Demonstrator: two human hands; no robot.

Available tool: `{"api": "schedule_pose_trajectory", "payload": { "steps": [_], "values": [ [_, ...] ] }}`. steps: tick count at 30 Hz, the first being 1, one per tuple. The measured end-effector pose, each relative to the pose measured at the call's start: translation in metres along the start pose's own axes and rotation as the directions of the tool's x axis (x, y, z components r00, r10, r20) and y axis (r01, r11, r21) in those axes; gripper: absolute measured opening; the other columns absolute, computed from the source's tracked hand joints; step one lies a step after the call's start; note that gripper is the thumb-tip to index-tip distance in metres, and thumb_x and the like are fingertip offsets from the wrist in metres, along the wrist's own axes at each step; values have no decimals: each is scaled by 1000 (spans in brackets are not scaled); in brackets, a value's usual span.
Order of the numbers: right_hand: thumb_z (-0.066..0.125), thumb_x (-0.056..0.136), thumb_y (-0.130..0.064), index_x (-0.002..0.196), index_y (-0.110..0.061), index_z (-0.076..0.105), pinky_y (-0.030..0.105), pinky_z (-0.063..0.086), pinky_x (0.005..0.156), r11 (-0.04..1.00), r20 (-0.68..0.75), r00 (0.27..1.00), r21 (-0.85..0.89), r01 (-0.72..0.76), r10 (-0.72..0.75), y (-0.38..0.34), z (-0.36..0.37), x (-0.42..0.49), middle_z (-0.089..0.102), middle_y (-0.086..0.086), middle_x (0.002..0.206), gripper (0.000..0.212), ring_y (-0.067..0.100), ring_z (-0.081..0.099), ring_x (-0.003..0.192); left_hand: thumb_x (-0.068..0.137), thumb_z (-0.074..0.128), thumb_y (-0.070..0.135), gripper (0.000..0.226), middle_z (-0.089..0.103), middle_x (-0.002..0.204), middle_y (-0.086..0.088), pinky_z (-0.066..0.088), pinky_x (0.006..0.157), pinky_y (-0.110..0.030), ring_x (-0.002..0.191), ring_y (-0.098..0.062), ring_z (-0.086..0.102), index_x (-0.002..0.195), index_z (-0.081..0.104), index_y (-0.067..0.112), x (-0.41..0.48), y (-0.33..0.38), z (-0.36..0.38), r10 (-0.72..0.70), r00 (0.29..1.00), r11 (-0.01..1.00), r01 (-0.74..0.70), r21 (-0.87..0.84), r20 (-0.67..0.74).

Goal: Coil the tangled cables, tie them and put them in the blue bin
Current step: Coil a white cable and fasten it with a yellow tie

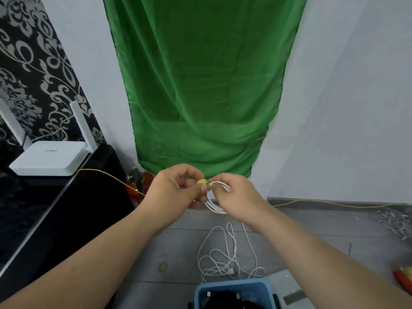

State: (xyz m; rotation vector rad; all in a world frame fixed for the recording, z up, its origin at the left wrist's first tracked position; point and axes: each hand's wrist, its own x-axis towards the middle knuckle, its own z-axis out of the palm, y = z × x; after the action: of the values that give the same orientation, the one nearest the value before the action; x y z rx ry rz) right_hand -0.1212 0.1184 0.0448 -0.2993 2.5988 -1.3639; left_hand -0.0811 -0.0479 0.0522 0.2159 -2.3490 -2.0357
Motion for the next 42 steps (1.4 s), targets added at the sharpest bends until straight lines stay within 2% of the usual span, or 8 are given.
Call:
{"api": "schedule_pose_trajectory", "payload": {
  "steps": [9,14,17,21,25,30,34,42],
  "values": [
    [58,102,-22,121,-30,73,1,40,84,986,65,984,13,164,-164,2,0,-1,71,-23,108,25,-15,61,101,95,68,4,7,75,77,-19,55,59,-21,62,-15,69,96,63,0,-5,2,-2,-22,999,997,18,74,49],
    [65,100,-16,107,-19,75,17,49,75,965,189,967,229,129,-174,-3,-9,-7,78,-2,90,13,2,63,77,100,60,3,7,74,76,-15,56,59,-21,61,-13,68,100,64,-4,-7,5,-1,-10,997,999,8,31,71],
    [67,99,-24,100,-22,74,26,51,71,977,165,966,104,184,-200,-1,-10,-9,75,-2,86,7,4,59,72,99,61,3,6,75,79,-20,58,62,-24,66,-17,70,100,65,-2,-9,4,0,-5,997,1000,2,29,83],
    [57,101,-26,96,-27,72,18,46,64,979,159,971,-62,193,-181,2,-11,-9,67,-22,69,15,-3,57,64,95,65,-4,9,74,83,-23,61,65,-28,69,-21,73,103,64,0,-6,5,-2,-34,996,999,32,21,82],
    [53,102,-29,90,-25,67,24,47,64,977,126,973,-59,203,-194,-1,-6,-9,66,-15,68,18,5,58,65,91,68,-1,11,74,74,-21,57,56,-26,61,-20,69,102,64,-1,-4,8,1,-70,997,998,69,14,32],
    [54,103,-27,94,-24,67,16,37,54,988,116,982,56,140,-146,-2,-2,-5,58,-19,58,16,-2,48,54,95,65,3,5,71,70,-16,55,56,-27,61,-18,66,98,67,-1,-2,9,2,-62,998,996,62,-60,-7],
    [59,102,-25,93,-25,70,26,31,56,963,192,979,270,7,-61,2,-8,0,53,-18,57,15,2,39,50,97,63,-1,9,71,82,-16,56,64,-31,68,-20,65,105,63,0,-2,9,-4,-84,991,971,105,-215,106],
    [66,98,-26,90,-26,64,19,48,69,967,155,955,23,253,-253,0,-6,-10,71,-13,80,8,1,61,72,103,58,12,7,66,77,-14,51,62,-30,65,-22,58,97,59,9,-8,6,2,-116,988,962,137,-235,101]
  ]
}}
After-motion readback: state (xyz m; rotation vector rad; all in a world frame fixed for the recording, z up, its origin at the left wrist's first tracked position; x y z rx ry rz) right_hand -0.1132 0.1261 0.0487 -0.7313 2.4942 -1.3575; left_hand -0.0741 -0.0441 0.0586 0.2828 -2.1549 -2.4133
